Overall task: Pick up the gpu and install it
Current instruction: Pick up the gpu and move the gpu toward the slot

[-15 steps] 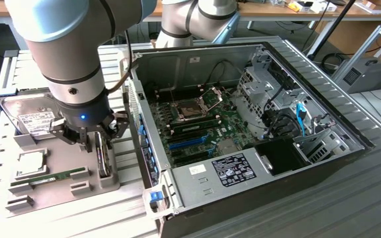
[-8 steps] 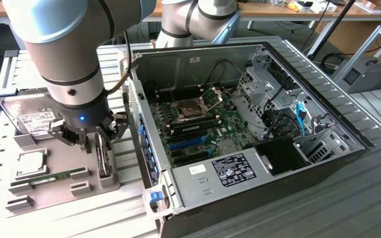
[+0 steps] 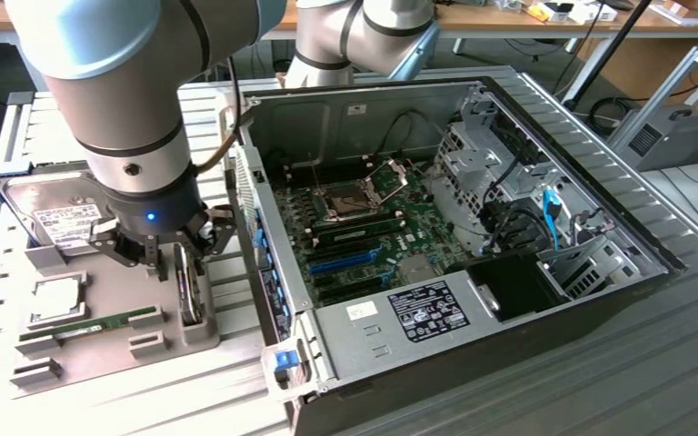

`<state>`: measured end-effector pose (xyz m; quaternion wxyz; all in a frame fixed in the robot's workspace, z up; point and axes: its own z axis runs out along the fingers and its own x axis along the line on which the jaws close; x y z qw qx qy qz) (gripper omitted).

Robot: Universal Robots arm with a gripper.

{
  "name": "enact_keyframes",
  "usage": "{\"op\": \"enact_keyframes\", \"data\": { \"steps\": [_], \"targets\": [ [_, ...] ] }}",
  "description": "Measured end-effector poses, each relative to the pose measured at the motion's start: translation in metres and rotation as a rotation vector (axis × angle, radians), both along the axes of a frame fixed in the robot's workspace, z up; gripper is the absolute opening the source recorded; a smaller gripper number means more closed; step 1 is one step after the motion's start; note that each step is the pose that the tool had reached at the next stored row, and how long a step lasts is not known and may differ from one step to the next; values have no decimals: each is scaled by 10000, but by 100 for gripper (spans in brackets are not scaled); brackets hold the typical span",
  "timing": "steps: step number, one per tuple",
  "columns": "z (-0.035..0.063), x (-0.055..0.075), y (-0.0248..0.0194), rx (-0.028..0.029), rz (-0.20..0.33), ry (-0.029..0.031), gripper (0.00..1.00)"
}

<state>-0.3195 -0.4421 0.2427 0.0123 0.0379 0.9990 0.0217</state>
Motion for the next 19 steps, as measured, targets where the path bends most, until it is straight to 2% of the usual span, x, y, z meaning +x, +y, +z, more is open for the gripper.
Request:
{"op": "enact_keyframes", "data": {
  "steps": [15,17,19],
  "targets": [
    [0,4,0,1,0,-1,44],
    [0,4,0,0,1,0,31],
    [0,4,0,0,1,1,27]
  ]
}}
